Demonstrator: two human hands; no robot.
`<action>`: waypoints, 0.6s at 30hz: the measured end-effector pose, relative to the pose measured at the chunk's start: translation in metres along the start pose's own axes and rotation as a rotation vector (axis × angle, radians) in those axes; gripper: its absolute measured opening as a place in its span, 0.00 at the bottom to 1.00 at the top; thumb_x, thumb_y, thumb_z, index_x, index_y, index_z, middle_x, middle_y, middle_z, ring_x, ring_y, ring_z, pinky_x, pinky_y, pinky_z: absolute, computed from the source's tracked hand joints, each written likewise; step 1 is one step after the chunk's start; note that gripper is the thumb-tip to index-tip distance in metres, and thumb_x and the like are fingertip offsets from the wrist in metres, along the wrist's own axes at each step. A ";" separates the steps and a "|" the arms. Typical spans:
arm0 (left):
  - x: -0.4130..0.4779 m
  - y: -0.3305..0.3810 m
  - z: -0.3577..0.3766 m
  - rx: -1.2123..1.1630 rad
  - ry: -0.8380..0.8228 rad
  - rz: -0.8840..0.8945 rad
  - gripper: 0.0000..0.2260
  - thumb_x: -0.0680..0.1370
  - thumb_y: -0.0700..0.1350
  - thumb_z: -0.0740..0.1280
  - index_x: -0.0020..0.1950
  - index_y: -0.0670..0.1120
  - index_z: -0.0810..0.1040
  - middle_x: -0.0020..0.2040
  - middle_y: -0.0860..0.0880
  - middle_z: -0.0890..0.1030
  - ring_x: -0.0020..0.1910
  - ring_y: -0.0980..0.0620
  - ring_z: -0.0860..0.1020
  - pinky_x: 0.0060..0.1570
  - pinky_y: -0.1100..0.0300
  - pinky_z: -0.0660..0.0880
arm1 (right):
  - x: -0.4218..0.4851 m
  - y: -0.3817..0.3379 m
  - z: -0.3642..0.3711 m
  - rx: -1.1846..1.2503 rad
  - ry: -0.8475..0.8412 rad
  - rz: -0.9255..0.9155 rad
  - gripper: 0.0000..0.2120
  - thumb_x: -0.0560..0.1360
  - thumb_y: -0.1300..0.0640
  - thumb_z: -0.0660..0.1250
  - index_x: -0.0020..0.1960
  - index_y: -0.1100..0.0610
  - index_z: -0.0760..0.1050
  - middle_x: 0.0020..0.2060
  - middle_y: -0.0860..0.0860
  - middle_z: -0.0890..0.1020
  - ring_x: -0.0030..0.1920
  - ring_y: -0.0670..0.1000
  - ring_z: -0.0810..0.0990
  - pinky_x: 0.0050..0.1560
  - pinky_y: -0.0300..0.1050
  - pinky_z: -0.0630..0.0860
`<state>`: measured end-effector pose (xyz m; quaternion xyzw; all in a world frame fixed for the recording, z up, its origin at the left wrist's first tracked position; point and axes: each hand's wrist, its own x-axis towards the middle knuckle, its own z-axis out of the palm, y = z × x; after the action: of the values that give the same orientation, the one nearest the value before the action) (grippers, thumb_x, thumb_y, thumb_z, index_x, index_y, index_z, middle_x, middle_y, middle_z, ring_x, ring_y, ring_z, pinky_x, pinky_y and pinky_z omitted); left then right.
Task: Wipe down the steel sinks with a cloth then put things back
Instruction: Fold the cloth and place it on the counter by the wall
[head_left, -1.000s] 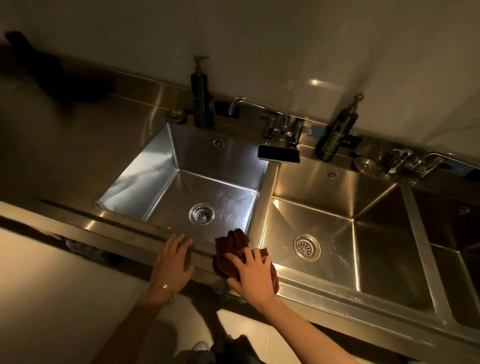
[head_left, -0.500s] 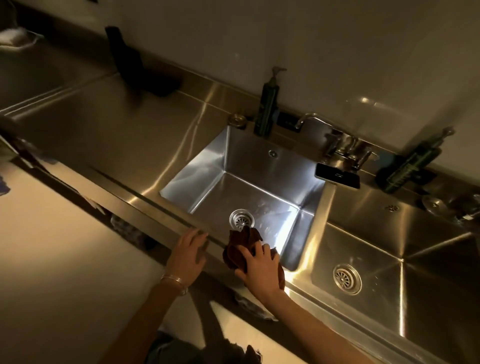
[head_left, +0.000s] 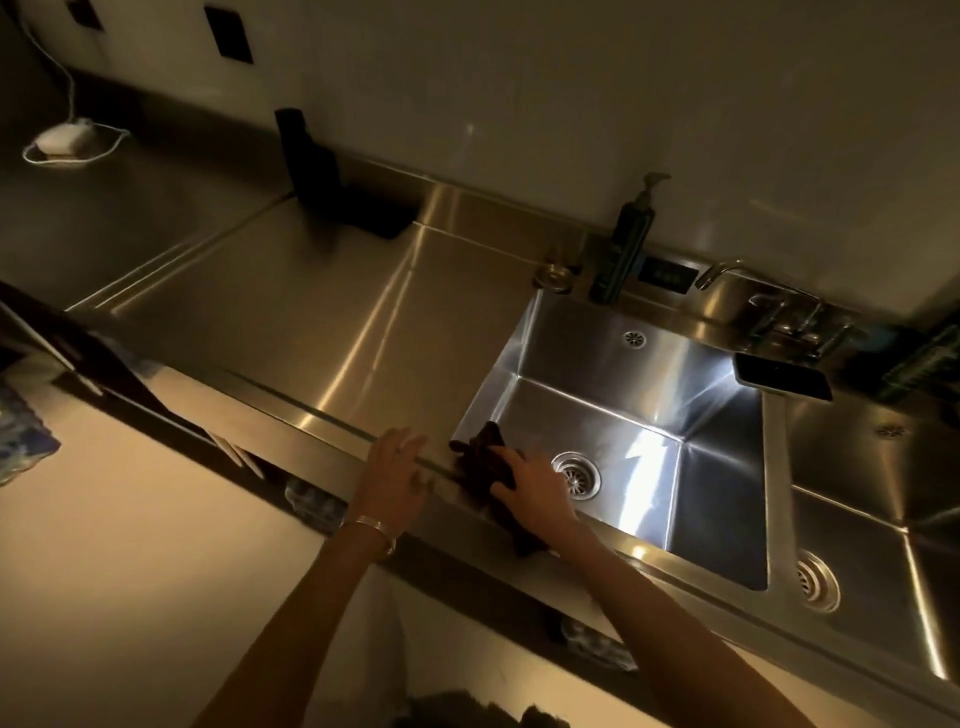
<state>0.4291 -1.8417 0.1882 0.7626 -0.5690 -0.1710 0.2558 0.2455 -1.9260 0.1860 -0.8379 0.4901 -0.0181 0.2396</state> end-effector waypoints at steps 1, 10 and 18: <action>0.008 -0.003 -0.005 0.005 -0.008 0.005 0.24 0.76 0.37 0.65 0.72 0.45 0.66 0.74 0.44 0.62 0.75 0.44 0.55 0.72 0.51 0.53 | 0.005 -0.008 -0.004 0.041 0.026 -0.013 0.25 0.75 0.51 0.64 0.72 0.47 0.64 0.64 0.53 0.73 0.63 0.56 0.71 0.62 0.54 0.71; 0.087 -0.028 -0.043 -0.071 -0.135 0.148 0.35 0.72 0.44 0.73 0.74 0.44 0.60 0.75 0.44 0.59 0.74 0.44 0.55 0.72 0.54 0.52 | 0.055 -0.042 -0.052 0.316 -0.027 -0.094 0.18 0.74 0.59 0.67 0.63 0.58 0.69 0.54 0.55 0.79 0.48 0.50 0.78 0.46 0.36 0.74; 0.164 -0.036 -0.068 -0.258 -0.219 0.070 0.22 0.68 0.43 0.76 0.59 0.40 0.75 0.55 0.44 0.79 0.56 0.45 0.77 0.52 0.62 0.69 | 0.140 -0.059 -0.080 0.392 -0.146 -0.207 0.17 0.75 0.62 0.65 0.63 0.59 0.68 0.50 0.50 0.75 0.48 0.46 0.75 0.42 0.29 0.70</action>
<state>0.5428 -1.9768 0.2273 0.6800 -0.5931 -0.3155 0.2937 0.3455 -2.0491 0.2528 -0.8203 0.3699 -0.0767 0.4295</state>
